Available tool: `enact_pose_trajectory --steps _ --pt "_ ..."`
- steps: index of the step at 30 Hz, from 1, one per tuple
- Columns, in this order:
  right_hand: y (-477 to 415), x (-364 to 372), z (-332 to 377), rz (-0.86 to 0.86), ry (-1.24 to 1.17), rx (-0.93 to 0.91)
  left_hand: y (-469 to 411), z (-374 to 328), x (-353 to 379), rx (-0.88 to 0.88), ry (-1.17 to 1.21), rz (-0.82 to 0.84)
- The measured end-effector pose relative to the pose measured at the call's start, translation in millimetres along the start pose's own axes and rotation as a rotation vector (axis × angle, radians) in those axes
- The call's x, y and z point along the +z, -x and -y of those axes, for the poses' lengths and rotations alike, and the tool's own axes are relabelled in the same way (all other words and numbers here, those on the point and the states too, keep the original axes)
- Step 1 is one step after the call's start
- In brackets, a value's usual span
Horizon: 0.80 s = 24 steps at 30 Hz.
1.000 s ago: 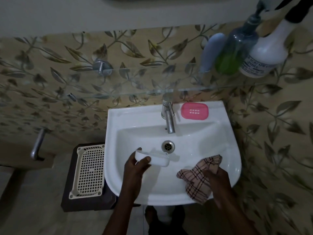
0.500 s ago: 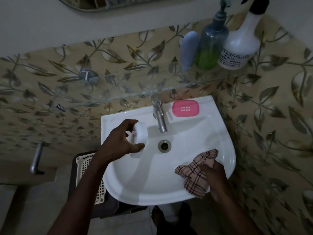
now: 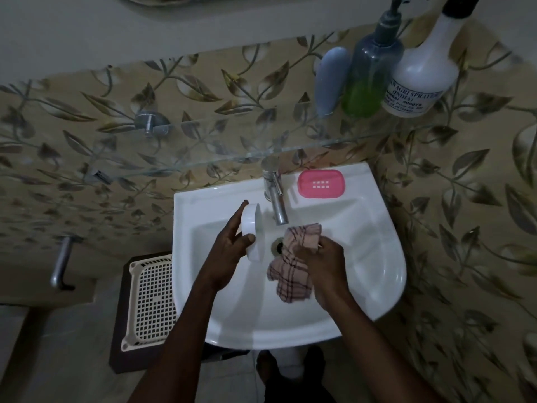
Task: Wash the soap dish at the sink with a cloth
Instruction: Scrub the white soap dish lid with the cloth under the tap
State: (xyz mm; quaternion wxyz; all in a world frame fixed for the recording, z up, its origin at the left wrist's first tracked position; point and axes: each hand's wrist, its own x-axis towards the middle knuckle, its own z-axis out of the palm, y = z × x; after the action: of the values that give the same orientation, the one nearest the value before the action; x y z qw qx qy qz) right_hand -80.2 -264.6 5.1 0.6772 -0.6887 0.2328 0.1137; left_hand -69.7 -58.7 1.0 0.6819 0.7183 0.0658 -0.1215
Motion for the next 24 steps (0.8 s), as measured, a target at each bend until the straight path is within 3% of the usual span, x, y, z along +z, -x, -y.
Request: enact_pose_trajectory --steps 4,8,10,12,15,17,19,21,23,24 --pt "6.5 48.6 25.8 0.028 -0.069 -0.141 -10.2 3.9 26.2 -0.025 0.137 0.038" --pt "30.4 64.6 13.5 0.262 -0.034 -0.273 -9.7 -3.2 44.6 -0.027 0.228 -0.124" --pt "28.5 46.9 0.1 0.413 0.183 -0.502 -9.6 -7.2 44.7 -0.084 0.331 -0.221" --pt "9.8 25.6 -5.3 0.528 0.480 -0.875 -13.1 -10.2 43.4 -0.127 0.342 -0.272" --pt "-37.3 5.6 7.0 0.746 1.021 -1.515 -22.3 -17.0 39.3 -0.344 0.350 -0.214" --pt "-65.3 1.9 26.1 0.757 1.259 -1.750 -25.6 -23.8 34.4 -0.481 0.428 -0.102" --pt "-78.9 4.5 40.1 0.654 1.352 -1.810 -30.9 -25.2 31.7 -0.484 0.510 -0.074" --pt "-69.4 12.4 39.6 0.610 1.292 -1.696 -35.7 -24.6 29.9 -0.466 0.518 -0.130" --pt "-46.7 28.4 32.2 0.588 1.210 -1.434 -38.2 -23.8 33.6 -0.491 0.471 -0.192" --pt "-38.6 37.4 28.5 0.571 1.217 -1.200 -38.7 -24.6 36.7 -0.527 0.478 -0.245"
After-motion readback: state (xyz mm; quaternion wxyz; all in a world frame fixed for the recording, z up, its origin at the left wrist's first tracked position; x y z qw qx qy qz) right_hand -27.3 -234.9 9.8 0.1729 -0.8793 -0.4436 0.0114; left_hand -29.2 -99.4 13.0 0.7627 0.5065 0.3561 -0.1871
